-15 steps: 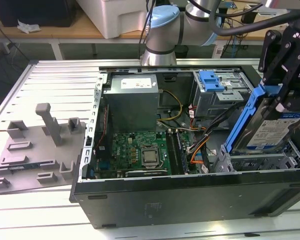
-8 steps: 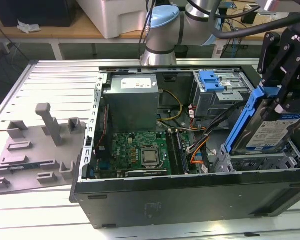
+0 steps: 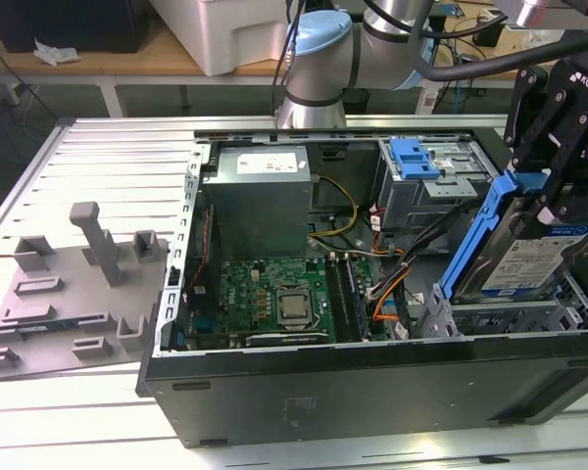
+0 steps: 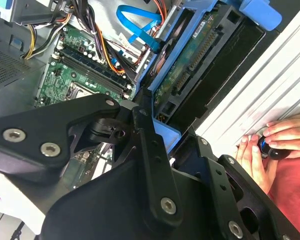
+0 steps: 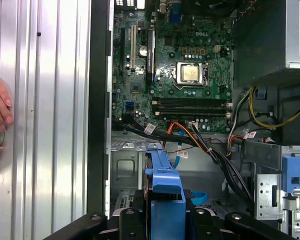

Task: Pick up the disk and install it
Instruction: 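Insert the disk into the insertion slot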

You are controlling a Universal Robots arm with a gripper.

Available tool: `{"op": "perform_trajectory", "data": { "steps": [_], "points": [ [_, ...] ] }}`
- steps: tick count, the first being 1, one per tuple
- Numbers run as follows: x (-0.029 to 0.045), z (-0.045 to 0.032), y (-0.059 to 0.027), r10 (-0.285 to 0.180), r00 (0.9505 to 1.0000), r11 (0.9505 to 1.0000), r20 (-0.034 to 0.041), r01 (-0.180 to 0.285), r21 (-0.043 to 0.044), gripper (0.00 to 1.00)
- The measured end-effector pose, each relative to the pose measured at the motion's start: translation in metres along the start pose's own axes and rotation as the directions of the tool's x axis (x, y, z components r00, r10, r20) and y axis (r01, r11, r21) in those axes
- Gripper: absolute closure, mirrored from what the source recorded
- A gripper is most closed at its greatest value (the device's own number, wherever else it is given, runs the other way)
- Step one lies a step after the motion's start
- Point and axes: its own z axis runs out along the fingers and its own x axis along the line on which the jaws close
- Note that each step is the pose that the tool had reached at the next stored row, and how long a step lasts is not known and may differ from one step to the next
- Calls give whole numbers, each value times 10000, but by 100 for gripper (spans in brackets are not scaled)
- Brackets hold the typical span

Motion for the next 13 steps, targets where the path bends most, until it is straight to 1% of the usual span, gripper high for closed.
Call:
{"op": "perform_trajectory", "data": {
  "steps": [13],
  "points": [
    [1,13,-8,0,10000,10000,0,0,0,63]
  ]
}}
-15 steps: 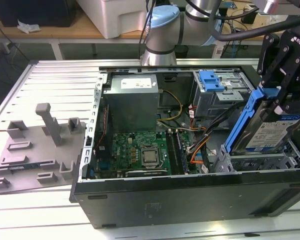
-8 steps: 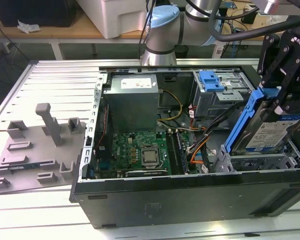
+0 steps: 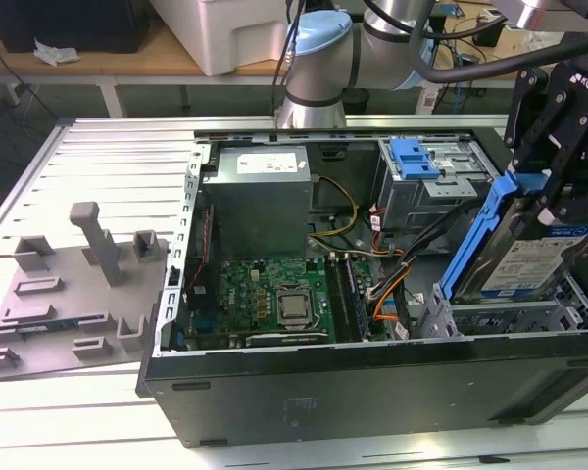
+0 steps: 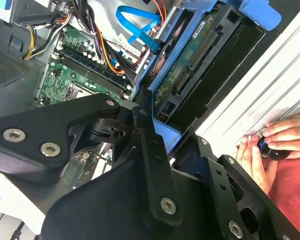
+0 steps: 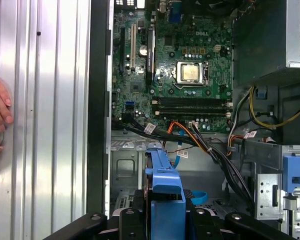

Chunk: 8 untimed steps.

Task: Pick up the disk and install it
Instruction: 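Insert the disk into the insertion slot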

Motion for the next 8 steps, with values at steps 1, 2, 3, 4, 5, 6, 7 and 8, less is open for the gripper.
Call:
{"op": "perform_trajectory", "data": {
  "steps": [1,2,3,4,5,6,7,8],
  "points": [
    [0,2,0,0,10000,10000,0,0,0,63],
    [0,6,0,0,10000,10000,0,0,0,63],
    [0,9,0,-1,10000,10000,0,1,0,63],
    [0,12,0,0,10000,10000,0,0,0,63],
    [1,17,0,0,10000,10000,-1,0,0,63],
    [1,19,-1,-1,10000,10000,0,1,-1,63],
    [1,22,-1,-1,10000,10000,0,1,0,63],
    [1,24,-1,-1,10000,10000,0,1,0,63]
  ]
}}
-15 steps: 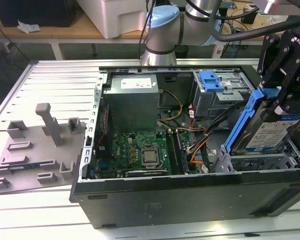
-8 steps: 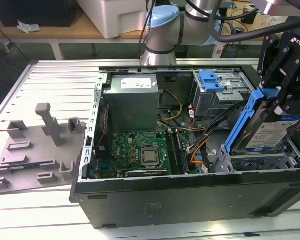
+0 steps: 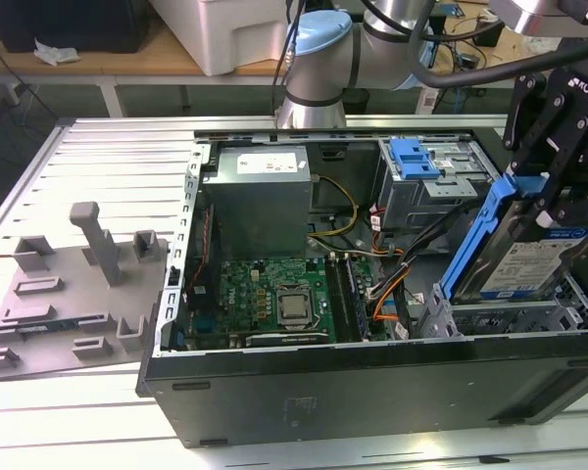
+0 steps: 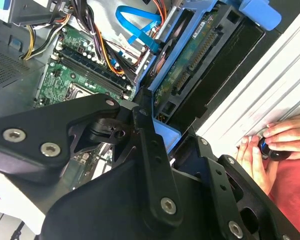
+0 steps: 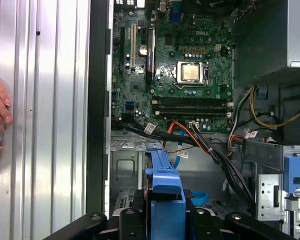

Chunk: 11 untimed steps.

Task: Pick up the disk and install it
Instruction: 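Insert the disk into the insertion slot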

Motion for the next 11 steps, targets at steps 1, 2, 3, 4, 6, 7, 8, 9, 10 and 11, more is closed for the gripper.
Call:
{"op": "perform_trajectory", "data": {
  "steps": [1,2,3,4,6,7,8,9,10,11],
  "points": [
    [0,2,0,-1,10000,10000,0,1,0,63],
    [0,6,0,0,10000,10000,0,0,-1,63],
    [0,8,0,-1,10000,10000,0,1,0,63],
    [0,12,0,-1,10000,10000,0,1,0,63],
    [1,17,0,-1,10000,10000,-1,1,0,63],
    [1,20,-1,-2,10000,10000,0,2,0,63],
    [1,22,-1,-2,10000,10000,0,2,-1,63],
    [1,25,-1,-2,10000,10000,0,2,0,63],
    [1,29,-1,-3,10000,10000,0,3,0,63],
    [1,32,-1,-2,10000,10000,0,2,0,63]
  ]
}}
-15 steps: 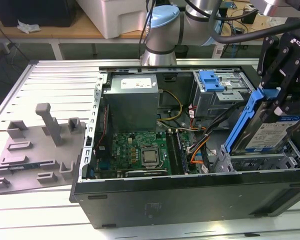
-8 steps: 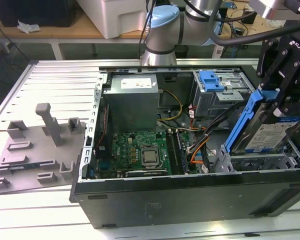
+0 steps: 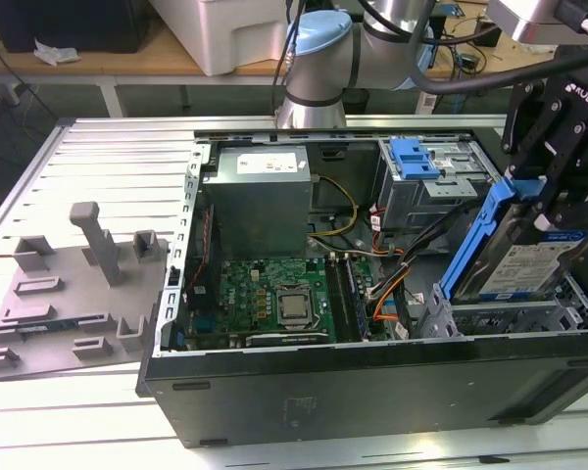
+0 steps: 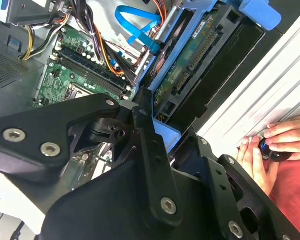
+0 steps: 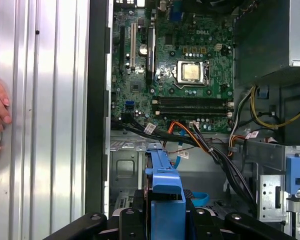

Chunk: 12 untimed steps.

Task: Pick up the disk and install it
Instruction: 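Insert the disk into the insertion slot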

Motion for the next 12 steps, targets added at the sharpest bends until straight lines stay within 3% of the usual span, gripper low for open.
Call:
{"op": "perform_trajectory", "data": {
  "steps": [4,12],
  "points": [
    [2,67,-2,-6,10000,10000,-1,6,0,63],
    [3,95,-3,-9,10000,10000,-1,9,0,63]
  ]
}}
